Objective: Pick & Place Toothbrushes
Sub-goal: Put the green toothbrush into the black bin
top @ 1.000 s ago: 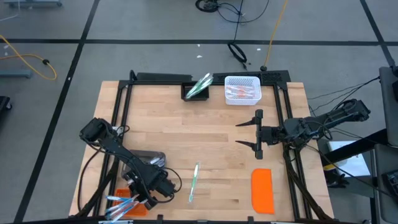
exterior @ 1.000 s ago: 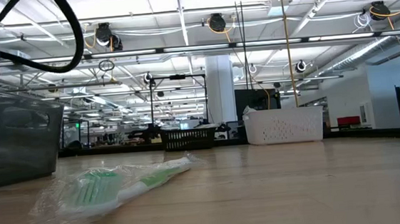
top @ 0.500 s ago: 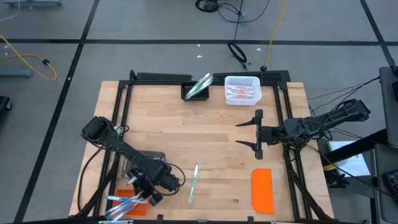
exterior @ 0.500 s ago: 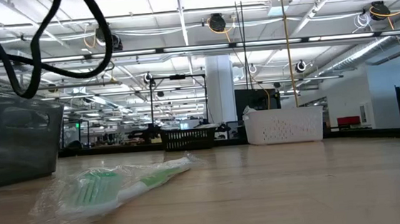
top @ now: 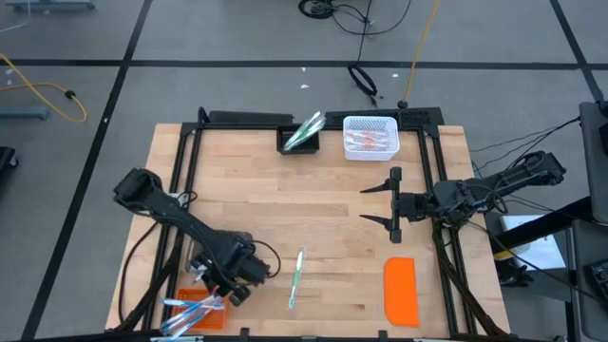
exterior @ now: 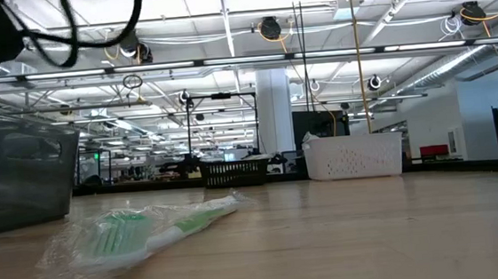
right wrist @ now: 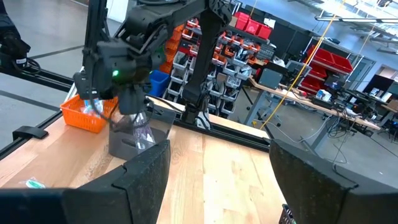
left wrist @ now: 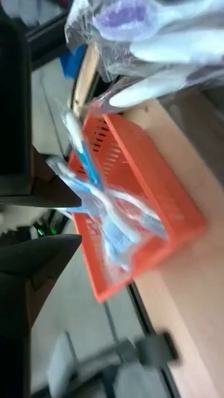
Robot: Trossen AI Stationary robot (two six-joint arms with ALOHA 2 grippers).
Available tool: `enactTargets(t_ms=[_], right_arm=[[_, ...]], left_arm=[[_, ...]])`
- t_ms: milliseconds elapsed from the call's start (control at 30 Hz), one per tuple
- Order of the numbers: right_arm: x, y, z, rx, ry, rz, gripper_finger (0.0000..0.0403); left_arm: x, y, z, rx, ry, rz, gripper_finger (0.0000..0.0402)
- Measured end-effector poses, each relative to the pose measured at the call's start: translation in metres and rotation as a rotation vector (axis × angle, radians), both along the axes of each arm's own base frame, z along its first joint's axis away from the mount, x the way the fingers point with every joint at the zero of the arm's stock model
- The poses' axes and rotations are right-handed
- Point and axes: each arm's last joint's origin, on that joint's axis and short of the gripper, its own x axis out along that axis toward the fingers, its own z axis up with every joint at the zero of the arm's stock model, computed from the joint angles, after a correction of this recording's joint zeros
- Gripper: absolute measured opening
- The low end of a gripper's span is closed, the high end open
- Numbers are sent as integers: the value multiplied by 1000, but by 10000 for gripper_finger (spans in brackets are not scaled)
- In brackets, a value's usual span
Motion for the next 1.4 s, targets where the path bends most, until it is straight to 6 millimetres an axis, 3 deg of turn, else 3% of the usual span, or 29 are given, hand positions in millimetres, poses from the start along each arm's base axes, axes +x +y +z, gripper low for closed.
enactTargets(t_ms=[200, 500, 733, 1133, 1400], right_arm=[[0, 0, 0, 0, 0, 0, 267], [0, 0, 0, 3, 0, 0, 267], [0, 0, 0, 4, 1, 0, 267], [0, 0, -2, 18, 23, -1, 267], [0, 0, -3, 15, 31, -2, 267]], left_arm=[[7, 6, 12, 74, -119, 110, 81], [49, 12, 18, 41, -534, 223, 81], [70, 22, 25, 104, -810, 237, 81], [84, 46, 18, 322, -879, 332, 81], [100, 52, -13, 314, -790, 331, 81]])
